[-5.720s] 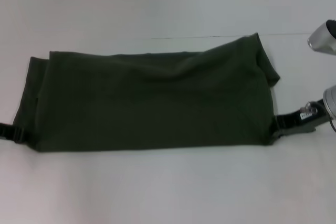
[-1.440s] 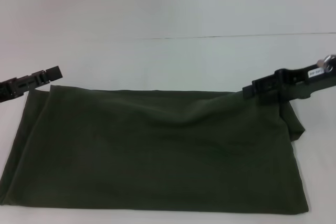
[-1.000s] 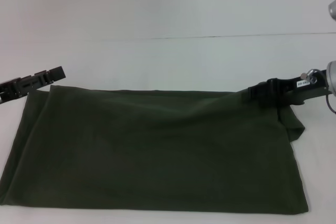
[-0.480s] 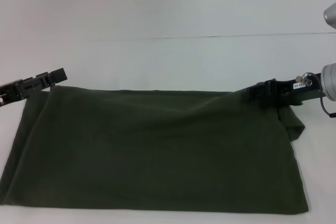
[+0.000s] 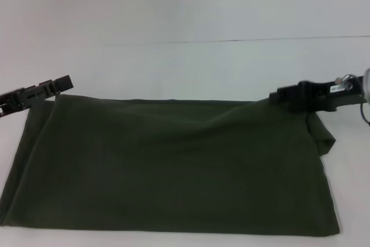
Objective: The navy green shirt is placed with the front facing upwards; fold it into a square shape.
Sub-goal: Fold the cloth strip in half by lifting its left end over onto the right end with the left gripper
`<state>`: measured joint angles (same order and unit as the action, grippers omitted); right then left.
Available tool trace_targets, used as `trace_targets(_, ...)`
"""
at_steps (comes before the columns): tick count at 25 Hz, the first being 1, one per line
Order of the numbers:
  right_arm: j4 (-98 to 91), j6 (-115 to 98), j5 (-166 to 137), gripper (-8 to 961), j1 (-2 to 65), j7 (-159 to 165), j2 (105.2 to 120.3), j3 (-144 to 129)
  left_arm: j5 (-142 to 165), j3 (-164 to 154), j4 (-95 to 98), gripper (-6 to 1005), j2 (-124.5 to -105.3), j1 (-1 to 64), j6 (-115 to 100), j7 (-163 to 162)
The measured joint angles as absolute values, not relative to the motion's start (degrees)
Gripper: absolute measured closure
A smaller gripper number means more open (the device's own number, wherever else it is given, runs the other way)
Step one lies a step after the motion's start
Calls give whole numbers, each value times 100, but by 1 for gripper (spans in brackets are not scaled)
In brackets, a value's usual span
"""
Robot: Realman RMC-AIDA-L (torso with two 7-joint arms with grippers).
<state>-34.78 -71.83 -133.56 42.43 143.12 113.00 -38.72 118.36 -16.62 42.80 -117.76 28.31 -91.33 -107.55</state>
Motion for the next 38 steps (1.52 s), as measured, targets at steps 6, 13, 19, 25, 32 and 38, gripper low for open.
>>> trace_targets(6, -3556, -7788, -12069, 263, 3760, 13733, 11133, -3590, 11877, -1661, 4366, 167, -11667, 2852, -9250, -11122)
trace_targets(13, -3329, -8321, -10781, 263, 3226, 12398, 11330, -3358, 12943, -1759, 4939, 167, -11431, 3083, -9614, -12066)
trace_targets(19, -3196, -8374, -10725, 263, 3210, 11715, 11593, -3349, 14339, -2214, 5387, 167, -11312, 3458, -9565, -12904)
trace_targets(25, -3185, -8267, -10676, 263, 3210, 11289, 11728, -3292, 14620, -2746, 5596, 167, -11421, 3507, -9039, -13293)
trace_targets(32, -3173, -8146, -10647, 263, 3193, 11300, 11726, -3210, 15268, -3411, 5918, 167, -11563, 3488, -8746, -13801)
trace_targets(38, -3172, -8122, -10643, 263, 3199, 11312, 11730, -3206, 15620, -3522, 6084, 167, -11689, 3492, -8509, -13951)
